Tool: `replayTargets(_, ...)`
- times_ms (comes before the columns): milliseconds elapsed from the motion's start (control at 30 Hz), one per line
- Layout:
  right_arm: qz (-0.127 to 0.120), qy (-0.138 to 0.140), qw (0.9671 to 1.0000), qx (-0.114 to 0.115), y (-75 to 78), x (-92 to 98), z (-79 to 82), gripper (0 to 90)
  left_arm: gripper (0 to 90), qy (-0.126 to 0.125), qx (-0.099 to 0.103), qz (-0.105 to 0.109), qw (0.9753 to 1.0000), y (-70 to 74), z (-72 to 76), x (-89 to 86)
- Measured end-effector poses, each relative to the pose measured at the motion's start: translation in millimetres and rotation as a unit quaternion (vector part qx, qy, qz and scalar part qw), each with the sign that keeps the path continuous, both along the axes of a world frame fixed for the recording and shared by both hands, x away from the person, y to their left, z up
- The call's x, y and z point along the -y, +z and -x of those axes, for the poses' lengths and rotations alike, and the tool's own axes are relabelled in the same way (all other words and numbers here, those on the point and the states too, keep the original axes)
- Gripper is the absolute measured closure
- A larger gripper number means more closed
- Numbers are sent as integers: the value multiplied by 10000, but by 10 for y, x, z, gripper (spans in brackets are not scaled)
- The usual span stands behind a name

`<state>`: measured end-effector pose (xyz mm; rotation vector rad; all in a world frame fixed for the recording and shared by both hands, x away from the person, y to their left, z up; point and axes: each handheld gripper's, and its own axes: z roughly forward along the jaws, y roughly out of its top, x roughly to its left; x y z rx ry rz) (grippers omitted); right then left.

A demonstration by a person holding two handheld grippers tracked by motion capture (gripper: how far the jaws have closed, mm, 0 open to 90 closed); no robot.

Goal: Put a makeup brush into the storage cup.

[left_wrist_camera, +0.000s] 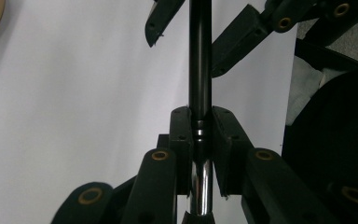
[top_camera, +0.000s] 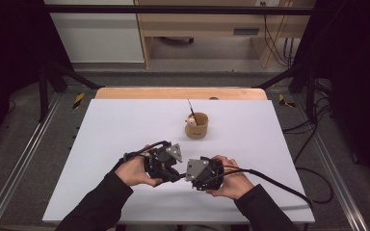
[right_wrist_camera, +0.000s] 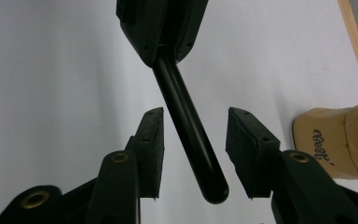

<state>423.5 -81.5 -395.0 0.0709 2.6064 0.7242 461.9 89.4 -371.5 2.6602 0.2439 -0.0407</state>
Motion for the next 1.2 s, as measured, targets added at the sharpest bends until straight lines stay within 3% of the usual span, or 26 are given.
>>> replayTargets(233, 95, 113, 9999, 60, -22, -18, 2, 655, 787, -70, -8, -38, 10000, 4, 4, 11)
replayTargets(267, 29, 58, 10000, 13, -27, -27, 15, 672, 787, 28, -70, 65, 10000, -9, 17, 18)
replayTargets(367, 123, 261, 9996, 79, -19, -19, 5, 693, 787, 114, -63, 128, 9998, -23, 22, 30)
replayTargets(500, 164, 317, 9993, 124, -30, -17, 4, 706, 786, 60, -57, 86, 9999, -21, 16, 35)
replayTargets(633, 133, 274, 9995, 59, -25, -11, 15, 715, 783, 92, -121, 190, 9997, -21, 18, 22)
replayTargets(700, 123, 328, 9993, 135, -29, -13, 9, 721, 779, 99, -79, 191, 9997, -17, 15, 10)
replayTargets(767, 192, 357, 9992, 56, -25, -9, 9, 734, 768, 145, -65, 233, 9996, -21, 12, -2)
replayTargets(1200, 61, 393, 9992, -106, -41, -14, 3, 791, 705, 144, 167, 322, 9992, -9, -8, -48)
